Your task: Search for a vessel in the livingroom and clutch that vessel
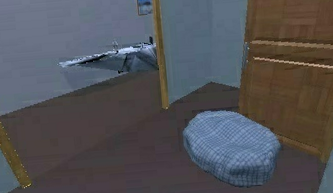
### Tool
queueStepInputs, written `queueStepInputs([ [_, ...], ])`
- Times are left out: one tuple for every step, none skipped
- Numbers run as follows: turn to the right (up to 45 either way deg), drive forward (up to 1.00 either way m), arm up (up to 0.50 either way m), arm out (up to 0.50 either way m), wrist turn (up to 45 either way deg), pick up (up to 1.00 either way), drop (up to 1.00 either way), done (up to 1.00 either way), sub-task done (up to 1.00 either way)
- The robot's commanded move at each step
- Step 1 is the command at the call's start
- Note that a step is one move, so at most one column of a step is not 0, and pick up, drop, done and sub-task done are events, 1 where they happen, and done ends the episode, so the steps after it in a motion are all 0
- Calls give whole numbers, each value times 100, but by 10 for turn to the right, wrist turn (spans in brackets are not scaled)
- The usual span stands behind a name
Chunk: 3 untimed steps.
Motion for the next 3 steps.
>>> queueStepInputs([
  [0, 0, 0, 50, 0, 0, 0, 0, 0],
  [0, 0, 0, 0, 450, 0, 0, 0, 0],
  [0, 0, 0, 0, 450, 0, 0, 0, 0],
])
